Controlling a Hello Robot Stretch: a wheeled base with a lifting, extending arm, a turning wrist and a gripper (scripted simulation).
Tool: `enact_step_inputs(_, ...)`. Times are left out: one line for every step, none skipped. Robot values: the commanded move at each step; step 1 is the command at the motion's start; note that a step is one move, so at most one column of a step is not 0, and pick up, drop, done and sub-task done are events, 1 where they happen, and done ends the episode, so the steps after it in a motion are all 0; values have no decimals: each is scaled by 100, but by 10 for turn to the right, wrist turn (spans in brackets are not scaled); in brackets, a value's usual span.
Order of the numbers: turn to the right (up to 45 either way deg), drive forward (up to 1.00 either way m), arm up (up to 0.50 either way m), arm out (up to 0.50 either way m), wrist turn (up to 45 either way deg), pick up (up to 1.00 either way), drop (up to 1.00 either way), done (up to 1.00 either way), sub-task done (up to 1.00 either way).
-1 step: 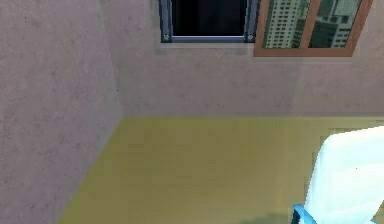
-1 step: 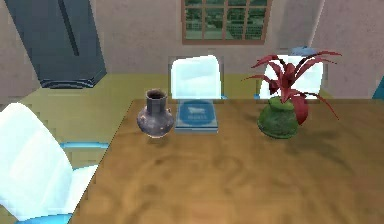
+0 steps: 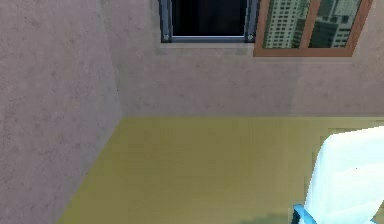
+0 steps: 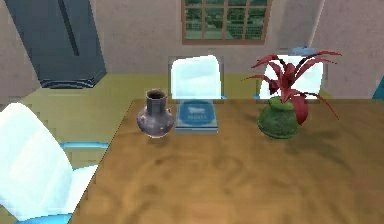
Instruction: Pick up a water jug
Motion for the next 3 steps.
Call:
enact_step_inputs(0, 0, 38, 0, 0, 0, 0, 0, 0)
enact_step_inputs(0, 0, 0, 50, 0, 0, 0, 0, 0)
enact_step_inputs(0, 0, 0, 0, 450, 0, 0, 0, 0)
